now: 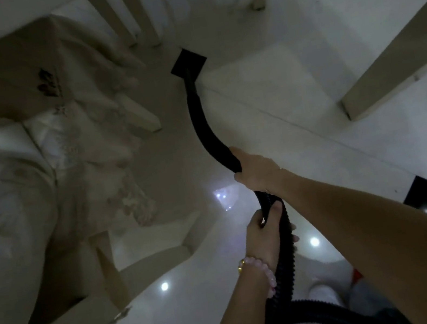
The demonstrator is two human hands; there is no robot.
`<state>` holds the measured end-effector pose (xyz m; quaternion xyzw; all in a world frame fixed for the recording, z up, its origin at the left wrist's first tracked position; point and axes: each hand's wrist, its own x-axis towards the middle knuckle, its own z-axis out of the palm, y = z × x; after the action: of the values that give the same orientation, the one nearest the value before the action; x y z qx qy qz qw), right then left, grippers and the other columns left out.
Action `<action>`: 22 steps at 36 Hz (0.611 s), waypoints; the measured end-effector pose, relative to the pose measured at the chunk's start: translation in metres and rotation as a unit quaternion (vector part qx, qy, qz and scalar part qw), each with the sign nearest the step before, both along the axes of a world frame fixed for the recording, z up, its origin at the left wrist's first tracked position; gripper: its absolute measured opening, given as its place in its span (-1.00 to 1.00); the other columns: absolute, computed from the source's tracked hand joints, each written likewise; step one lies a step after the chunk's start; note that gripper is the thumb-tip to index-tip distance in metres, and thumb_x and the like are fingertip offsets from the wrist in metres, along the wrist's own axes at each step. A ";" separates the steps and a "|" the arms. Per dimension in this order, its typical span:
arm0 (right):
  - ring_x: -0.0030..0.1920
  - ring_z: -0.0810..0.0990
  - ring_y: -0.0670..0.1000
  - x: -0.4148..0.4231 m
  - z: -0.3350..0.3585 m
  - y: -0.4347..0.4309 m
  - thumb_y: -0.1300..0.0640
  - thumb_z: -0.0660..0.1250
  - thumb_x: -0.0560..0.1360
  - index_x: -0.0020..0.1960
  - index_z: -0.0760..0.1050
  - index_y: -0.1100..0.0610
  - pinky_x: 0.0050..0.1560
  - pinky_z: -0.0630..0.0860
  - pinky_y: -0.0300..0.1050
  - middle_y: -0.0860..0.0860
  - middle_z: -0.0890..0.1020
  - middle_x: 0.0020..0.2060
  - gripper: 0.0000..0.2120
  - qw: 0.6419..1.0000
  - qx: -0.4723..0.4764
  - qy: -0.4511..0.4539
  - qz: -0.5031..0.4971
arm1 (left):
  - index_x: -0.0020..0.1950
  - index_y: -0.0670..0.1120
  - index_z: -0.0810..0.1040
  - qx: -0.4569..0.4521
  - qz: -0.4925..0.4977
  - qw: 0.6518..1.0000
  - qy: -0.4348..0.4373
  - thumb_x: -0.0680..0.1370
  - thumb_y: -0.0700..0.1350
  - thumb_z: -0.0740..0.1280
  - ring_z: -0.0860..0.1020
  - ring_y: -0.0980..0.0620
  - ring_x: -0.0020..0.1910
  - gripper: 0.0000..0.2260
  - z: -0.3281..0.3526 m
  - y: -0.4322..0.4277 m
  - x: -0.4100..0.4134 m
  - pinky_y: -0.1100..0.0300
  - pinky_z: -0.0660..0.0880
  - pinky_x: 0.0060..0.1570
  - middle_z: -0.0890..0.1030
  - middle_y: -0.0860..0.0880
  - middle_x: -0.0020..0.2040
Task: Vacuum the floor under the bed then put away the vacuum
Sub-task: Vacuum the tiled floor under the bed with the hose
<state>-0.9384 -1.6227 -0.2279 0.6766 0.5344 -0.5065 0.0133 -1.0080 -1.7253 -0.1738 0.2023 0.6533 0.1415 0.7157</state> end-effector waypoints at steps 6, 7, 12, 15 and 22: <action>0.02 0.59 0.20 -0.017 0.001 0.022 0.20 0.19 0.55 0.54 0.00 -0.09 0.02 0.53 0.01 0.16 0.57 0.11 -0.35 0.994 0.029 -0.024 0.100 | 0.17 -0.20 0.46 -0.002 -0.041 0.999 -0.018 0.54 -0.01 0.33 0.55 0.08 -0.40 -0.67 -0.002 0.020 -0.019 0.32 0.49 -0.43 0.60 -0.03 -0.23; 0.03 0.59 0.20 -0.018 0.000 0.023 0.20 0.19 0.55 0.54 -0.01 -0.10 0.02 0.53 0.00 0.16 0.57 0.12 -0.34 0.994 0.029 -0.027 0.106 | 0.19 -0.19 0.45 0.001 -0.050 0.999 -0.022 0.52 -0.04 0.36 0.55 0.07 -0.37 -0.67 -0.002 0.021 -0.021 0.32 0.49 -0.42 0.60 -0.02 -0.22; -0.03 0.58 0.18 -0.016 -0.004 0.024 0.20 0.18 0.55 0.54 -0.02 -0.10 -0.03 0.50 -0.03 0.18 0.57 0.12 -0.34 0.995 0.015 -0.031 0.089 | 0.21 -0.13 0.44 0.011 -0.076 0.997 -0.020 0.46 -0.09 0.43 0.56 0.04 -0.29 -0.63 -0.003 0.018 -0.025 0.21 0.53 -0.27 0.60 -0.07 -0.16; 0.05 0.57 0.24 -0.005 -0.006 0.021 0.20 0.16 0.54 0.54 -0.01 -0.04 -0.01 0.51 0.01 0.22 0.55 0.15 -0.35 0.998 0.014 -0.044 0.036 | 0.20 -0.12 0.43 0.025 -0.076 0.997 -0.019 0.47 -0.08 0.43 0.55 0.04 -0.31 -0.64 -0.005 0.016 -0.021 0.19 0.51 -0.26 0.59 -0.05 -0.19; -0.12 0.55 0.18 0.047 -0.012 -0.006 0.19 0.17 0.54 0.46 0.10 0.11 -0.19 0.40 -0.09 0.22 0.57 0.06 -0.48 0.988 -0.006 -0.075 -0.133 | 0.26 -0.05 0.36 0.058 -0.177 0.982 -0.008 0.49 -0.02 0.38 0.52 0.04 -0.35 -0.62 -0.007 0.008 0.005 0.17 0.51 -0.37 0.53 -0.01 -0.16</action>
<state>-0.8916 -1.6286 -0.2401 0.7775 0.4343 -0.4548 -0.0099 -1.0028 -1.7171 -0.1812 0.3545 0.5918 0.0516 0.7221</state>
